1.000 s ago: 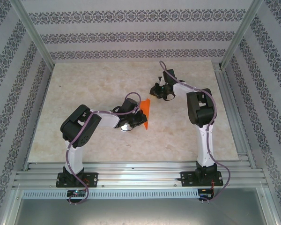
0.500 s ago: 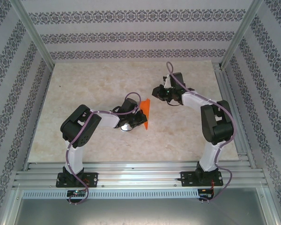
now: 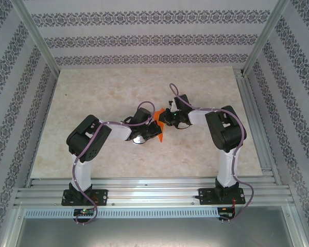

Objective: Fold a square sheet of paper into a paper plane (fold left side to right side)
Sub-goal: Fold the wing for the fifth time at the center of the table.

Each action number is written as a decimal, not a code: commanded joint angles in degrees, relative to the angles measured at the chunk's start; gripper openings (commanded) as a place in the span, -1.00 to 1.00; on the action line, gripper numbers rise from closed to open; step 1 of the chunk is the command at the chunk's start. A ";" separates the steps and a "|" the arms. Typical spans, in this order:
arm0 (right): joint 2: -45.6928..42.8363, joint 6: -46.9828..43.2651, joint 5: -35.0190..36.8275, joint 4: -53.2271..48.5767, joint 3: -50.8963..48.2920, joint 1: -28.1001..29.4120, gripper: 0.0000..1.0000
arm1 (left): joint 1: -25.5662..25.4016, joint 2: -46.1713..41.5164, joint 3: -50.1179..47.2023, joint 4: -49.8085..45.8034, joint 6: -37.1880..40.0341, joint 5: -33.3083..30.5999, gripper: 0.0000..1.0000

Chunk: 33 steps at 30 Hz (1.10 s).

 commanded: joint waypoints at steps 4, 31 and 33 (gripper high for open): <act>3.31 -2.07 2.88 -2.70 -0.99 0.31 -0.73 | -0.86 -3.12 -3.81 -11.28 1.65 0.35 -0.76; 3.13 -3.00 2.94 -3.61 -0.71 0.62 -0.72 | 3.49 -5.05 3.74 -4.73 2.42 9.30 -0.99; 3.22 -3.04 2.94 -3.53 -0.58 0.64 -0.73 | 3.14 -4.35 3.79 -4.06 2.33 9.40 -0.99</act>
